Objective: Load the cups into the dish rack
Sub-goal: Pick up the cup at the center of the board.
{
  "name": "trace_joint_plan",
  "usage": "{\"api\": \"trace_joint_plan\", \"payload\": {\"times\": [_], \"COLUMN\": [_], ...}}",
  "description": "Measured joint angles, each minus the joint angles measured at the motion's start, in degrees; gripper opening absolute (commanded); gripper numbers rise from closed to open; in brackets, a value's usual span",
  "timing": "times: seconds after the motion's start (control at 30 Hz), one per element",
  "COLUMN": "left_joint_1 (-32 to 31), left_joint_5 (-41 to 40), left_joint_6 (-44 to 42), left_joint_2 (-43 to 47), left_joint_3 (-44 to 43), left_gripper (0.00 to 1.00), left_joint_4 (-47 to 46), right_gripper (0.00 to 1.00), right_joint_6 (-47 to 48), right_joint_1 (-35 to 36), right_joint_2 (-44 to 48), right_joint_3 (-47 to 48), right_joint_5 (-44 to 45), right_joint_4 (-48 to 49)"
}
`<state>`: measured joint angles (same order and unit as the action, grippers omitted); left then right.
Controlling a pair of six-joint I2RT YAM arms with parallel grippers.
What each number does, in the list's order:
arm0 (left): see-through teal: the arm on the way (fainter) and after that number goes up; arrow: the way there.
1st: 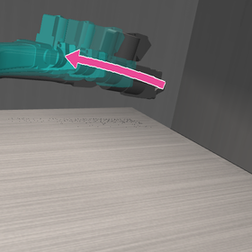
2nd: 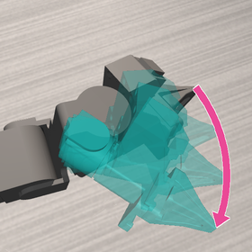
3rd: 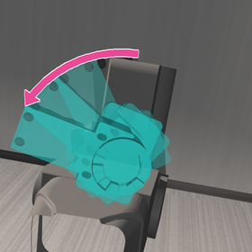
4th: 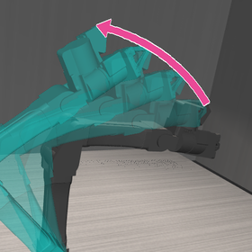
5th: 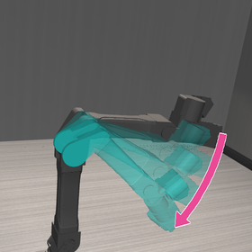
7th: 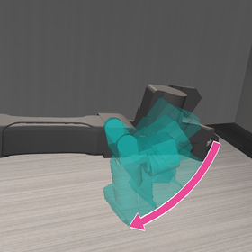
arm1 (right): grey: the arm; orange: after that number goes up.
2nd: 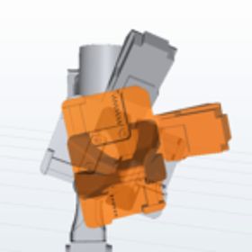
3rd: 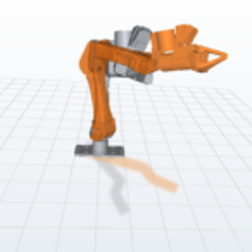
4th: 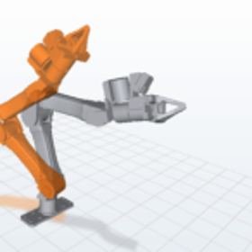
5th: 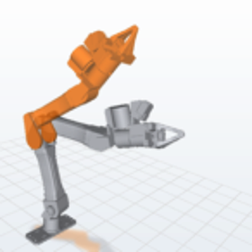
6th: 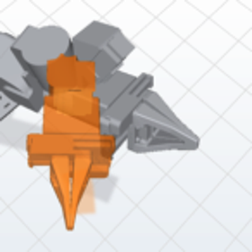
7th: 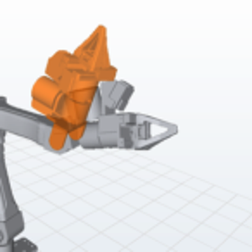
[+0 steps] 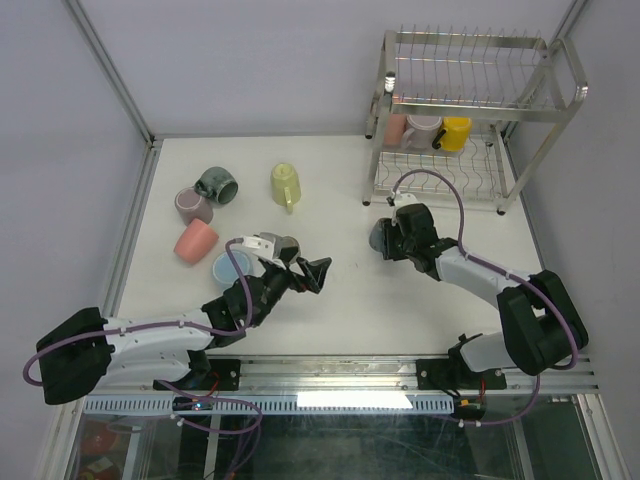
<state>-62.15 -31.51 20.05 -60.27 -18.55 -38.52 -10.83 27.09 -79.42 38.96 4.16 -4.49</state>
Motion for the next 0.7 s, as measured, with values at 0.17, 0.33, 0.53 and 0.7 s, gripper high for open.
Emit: {"api": "trace_joint_plan", "payload": {"times": [0.17, 0.33, 0.53, 0.7], "left_joint_1": [0.0, 0.0, 0.0, 0.0], "left_joint_5": [0.0, 0.0, 0.0, 0.0], "left_joint_6": [0.0, 0.0, 0.0, 0.0], "left_joint_2": [0.7, 1.1, 1.9, 2.3], "left_joint_3": [0.8, 1.2, 1.7, 1.7], "left_gripper": [0.99, 0.99, 0.99, 0.99], "left_joint_4": [0.3, 0.5, 0.5, 0.5], "right_gripper": [0.36, 0.21, 0.11, 0.0], "right_joint_6": [2.5, 3.4, 6.3, 8.0], "right_joint_1": [0.0, 0.0, -0.8, -2.3], "right_joint_2": [0.0, -0.1, -1.5, -2.0], "right_joint_3": [0.0, 0.0, 0.6, 1.2], "right_joint_5": [-0.6, -0.6, -1.0, -2.3], "right_joint_4": [2.1, 2.9, 3.1, 3.0]}}
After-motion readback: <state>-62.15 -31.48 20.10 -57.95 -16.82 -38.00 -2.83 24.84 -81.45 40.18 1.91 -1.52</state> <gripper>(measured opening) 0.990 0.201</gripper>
